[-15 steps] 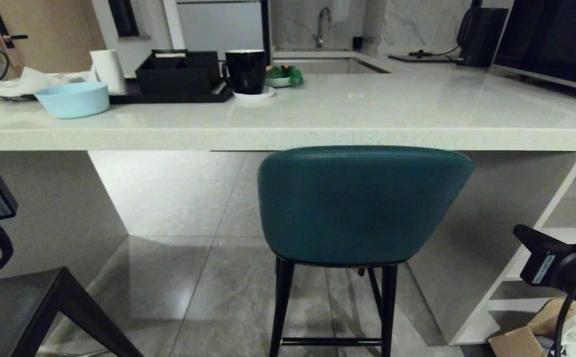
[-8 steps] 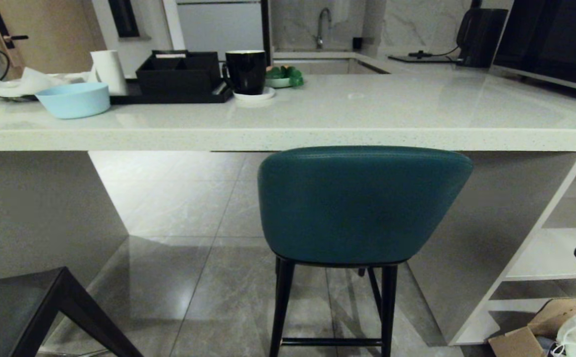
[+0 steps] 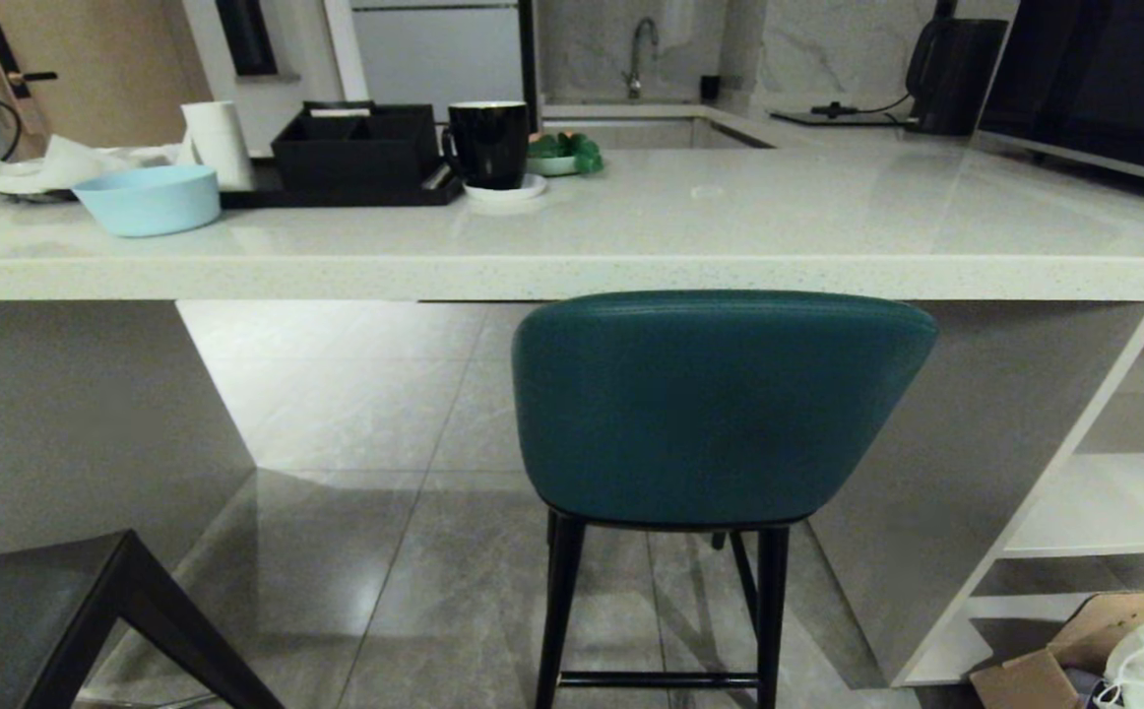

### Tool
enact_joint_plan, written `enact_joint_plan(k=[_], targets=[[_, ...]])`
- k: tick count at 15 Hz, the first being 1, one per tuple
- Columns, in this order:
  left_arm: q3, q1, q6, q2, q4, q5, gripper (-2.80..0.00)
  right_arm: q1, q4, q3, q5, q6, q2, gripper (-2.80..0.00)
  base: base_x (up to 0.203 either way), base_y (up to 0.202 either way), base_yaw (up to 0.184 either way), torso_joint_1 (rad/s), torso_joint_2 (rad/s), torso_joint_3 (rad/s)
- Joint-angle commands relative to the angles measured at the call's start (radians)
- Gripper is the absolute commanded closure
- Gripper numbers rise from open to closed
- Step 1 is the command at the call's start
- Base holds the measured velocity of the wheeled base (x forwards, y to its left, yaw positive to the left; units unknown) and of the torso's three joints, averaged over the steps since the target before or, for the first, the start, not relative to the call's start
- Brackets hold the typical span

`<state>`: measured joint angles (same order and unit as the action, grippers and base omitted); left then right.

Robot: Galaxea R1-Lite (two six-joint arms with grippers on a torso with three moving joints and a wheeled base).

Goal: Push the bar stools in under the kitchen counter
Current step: Push the gray chair back under the dining table

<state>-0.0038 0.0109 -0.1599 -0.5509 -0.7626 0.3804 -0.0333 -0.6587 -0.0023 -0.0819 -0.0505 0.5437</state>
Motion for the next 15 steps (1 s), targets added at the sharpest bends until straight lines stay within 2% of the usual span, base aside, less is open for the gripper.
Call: enact_joint_plan(k=[1,3,5,6,7,10,11,13,14,15], targets=[[0.0,-0.004,0.006,0.116,0.083,-0.054,0.0,0.021,0.042,0.004,0.056,0.0,-0.104,0.0,0.0,0.0,0.0,0.0,0.0,0.0],[-0.013,-0.008,0.018,0.197,0.161,-0.188,0.0,0.039,0.137,-0.004,0.138,0.024,-0.182,0.0,0.0,0.0,0.0,0.0,0.0,0.0],[-0.042,-0.005,0.021,0.299,0.367,-0.23,0.0,0.056,0.295,-0.019,0.155,0.053,-0.292,0.0,0.0,0.0,0.0,0.0,0.0,0.0],[-0.056,-0.003,0.022,0.355,0.483,-0.237,0.0,0.06,0.36,-0.01,0.13,0.061,-0.323,0.0,0.0,0.0,0.0,0.0,0.0,0.0],[-0.062,-0.003,0.023,0.404,0.555,-0.238,0.0,0.061,0.367,0.002,0.095,0.068,-0.33,0.0,0.0,0.0,0.0,0.0,0.0,0.0],[-0.022,-0.006,0.037,0.502,0.631,-0.221,0.0,0.061,0.373,0.004,0.087,0.085,-0.332,0.0,0.0,0.0,0.0,0.0,0.0,0.0],[-0.01,-0.007,0.039,0.543,0.639,-0.243,0.0,0.061,0.388,0.004,0.084,0.087,-0.332,0.0,0.0,0.0,0.0,0.0,0.0,0.0],[0.016,-0.009,0.073,0.554,0.67,-0.386,0.0,0.055,0.431,0.004,0.083,0.089,-0.36,0.0,0.0,0.0,0.0,0.0,0.0,0.0],[0.018,-0.009,0.078,0.552,0.738,-0.397,0.0,0.049,0.486,0.004,0.085,0.09,-0.398,0.0,0.0,0.0,0.0,0.0,0.0,0.0],[0.017,-0.009,0.077,0.551,0.746,-0.4,0.0,0.046,0.555,0.003,0.089,0.092,-0.462,0.0,0.0,0.0,0.0,0.0,0.0,0.0]])
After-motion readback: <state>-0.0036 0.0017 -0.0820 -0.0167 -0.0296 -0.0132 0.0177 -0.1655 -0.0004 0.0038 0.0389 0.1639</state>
